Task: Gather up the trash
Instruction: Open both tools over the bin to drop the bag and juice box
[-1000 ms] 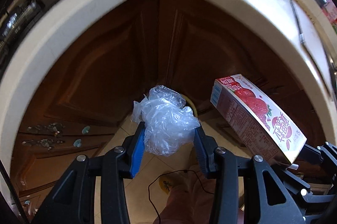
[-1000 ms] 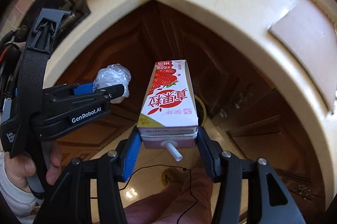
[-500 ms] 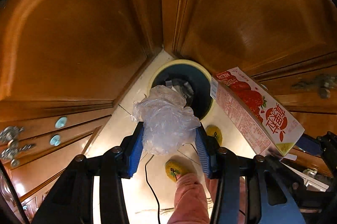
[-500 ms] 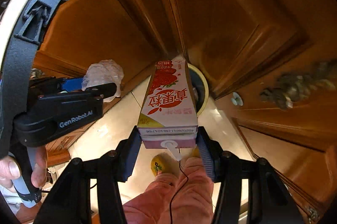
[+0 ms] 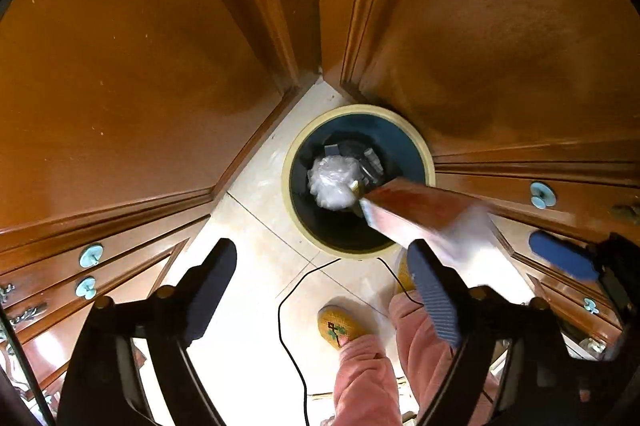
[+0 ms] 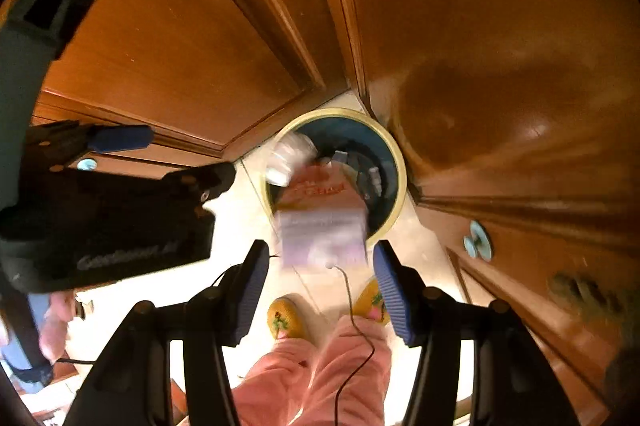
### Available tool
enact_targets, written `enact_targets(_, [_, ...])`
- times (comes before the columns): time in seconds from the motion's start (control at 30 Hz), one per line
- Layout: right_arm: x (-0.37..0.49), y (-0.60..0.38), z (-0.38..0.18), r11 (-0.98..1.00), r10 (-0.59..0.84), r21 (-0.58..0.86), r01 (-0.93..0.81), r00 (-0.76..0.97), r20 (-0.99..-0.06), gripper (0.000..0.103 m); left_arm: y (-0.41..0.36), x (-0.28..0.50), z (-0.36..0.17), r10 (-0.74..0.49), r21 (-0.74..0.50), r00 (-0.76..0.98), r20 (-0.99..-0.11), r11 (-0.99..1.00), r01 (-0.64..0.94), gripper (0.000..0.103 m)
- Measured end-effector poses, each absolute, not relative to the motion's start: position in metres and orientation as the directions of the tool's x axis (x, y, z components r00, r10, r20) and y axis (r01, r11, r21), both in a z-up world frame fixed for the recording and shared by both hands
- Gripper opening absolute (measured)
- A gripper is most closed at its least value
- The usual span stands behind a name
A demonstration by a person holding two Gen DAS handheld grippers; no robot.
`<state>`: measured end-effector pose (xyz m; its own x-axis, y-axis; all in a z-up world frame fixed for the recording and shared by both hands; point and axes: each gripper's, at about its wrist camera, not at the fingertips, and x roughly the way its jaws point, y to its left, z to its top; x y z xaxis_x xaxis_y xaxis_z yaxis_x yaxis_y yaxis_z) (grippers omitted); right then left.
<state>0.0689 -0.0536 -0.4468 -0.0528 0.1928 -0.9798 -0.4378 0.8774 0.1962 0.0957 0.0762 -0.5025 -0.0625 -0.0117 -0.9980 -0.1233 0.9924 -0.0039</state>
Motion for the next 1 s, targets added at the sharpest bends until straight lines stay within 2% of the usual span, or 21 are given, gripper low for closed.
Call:
enact_targets(0.17, [0.072,-0.053,-0.448,0.874,0.222,0.212,-0.437,-0.027,-0.975,0.055,0.085,0.086,-0.507,0.017,0.029,-0.076,-0.997,0.988,-0.152,0.087])
enact_targets(0.37, [0.062,-0.054,-0.453,0.876,0.197,0.15,-0.459,0.056,-0.979,0.055,0.092,0.078,-0.509,0.059,0.065,-0.041,-0.997,0.982,-0.18,0.088])
enact_targets(0.57, [0.06,-0.058,-0.455,0.89,0.194,0.145,-0.432,0.071,-0.978,0.055,0.084,0.074,-0.501,0.105,0.102,0.017,-0.994,0.984,-0.143,0.088])
enact_targets(1.0, [0.052,-0.066,-0.437,0.907,0.231,0.173,-0.384,0.108,-0.967,0.055,0.082,0.061,-0.478,0.066,0.053,0.074,-0.995,0.985,-0.162,0.088])
